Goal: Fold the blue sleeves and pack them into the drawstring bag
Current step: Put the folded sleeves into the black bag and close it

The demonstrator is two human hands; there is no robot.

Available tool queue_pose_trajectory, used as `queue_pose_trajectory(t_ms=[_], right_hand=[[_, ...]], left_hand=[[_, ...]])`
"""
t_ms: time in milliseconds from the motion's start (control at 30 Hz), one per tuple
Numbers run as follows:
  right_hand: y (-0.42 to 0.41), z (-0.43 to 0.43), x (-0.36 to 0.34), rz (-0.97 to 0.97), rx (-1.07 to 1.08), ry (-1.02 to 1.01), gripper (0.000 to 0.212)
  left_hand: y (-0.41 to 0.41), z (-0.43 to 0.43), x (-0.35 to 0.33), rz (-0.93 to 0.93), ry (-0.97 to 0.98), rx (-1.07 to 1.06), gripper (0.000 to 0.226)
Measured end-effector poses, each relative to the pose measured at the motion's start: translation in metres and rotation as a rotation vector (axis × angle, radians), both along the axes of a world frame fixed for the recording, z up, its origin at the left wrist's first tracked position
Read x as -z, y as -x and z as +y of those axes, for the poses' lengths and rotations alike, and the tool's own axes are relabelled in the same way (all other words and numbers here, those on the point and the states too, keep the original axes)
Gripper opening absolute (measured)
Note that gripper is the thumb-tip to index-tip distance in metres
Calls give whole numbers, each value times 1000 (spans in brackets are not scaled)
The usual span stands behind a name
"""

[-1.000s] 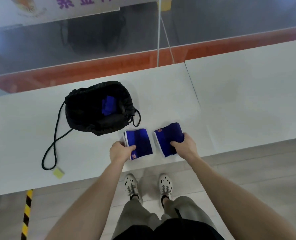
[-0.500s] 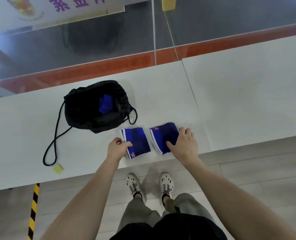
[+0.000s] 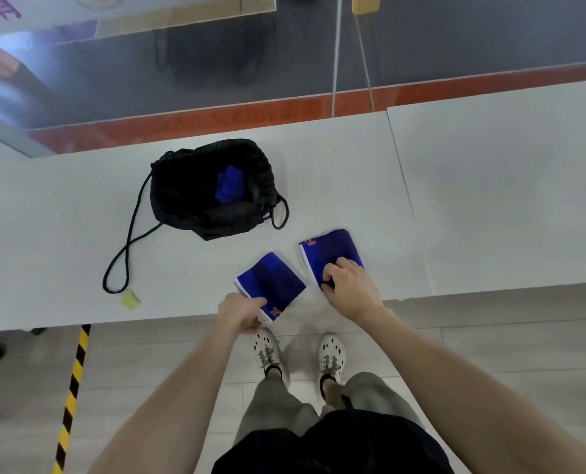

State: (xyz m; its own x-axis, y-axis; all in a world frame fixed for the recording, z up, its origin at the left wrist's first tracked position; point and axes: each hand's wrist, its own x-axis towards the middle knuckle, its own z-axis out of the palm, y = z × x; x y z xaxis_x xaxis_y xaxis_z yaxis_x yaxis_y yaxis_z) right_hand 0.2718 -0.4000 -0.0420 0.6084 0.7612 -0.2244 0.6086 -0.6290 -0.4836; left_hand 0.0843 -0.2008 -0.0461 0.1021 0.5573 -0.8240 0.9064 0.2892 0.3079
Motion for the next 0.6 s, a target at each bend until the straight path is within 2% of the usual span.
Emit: queue_pose_trajectory(t_ms=[100, 200, 367, 500, 600], right_hand=[[-5, 2, 2, -176, 143, 9, 41], [-9, 2, 7, -123, 231, 85, 68], [-8, 3, 11, -74, 224, 79, 70], [-2, 8, 7, -83, 239, 70, 70], [-2, 10, 4, -58, 232, 77, 65]], left_hand=[[6, -12, 6, -109, 137, -243, 34], [7, -27, 6, -275, 205, -478, 25], [21, -35, 7, -369, 202, -547, 42], [37, -25, -17, -480, 274, -551, 25], [35, -14, -35, -606, 304, -483, 28]])
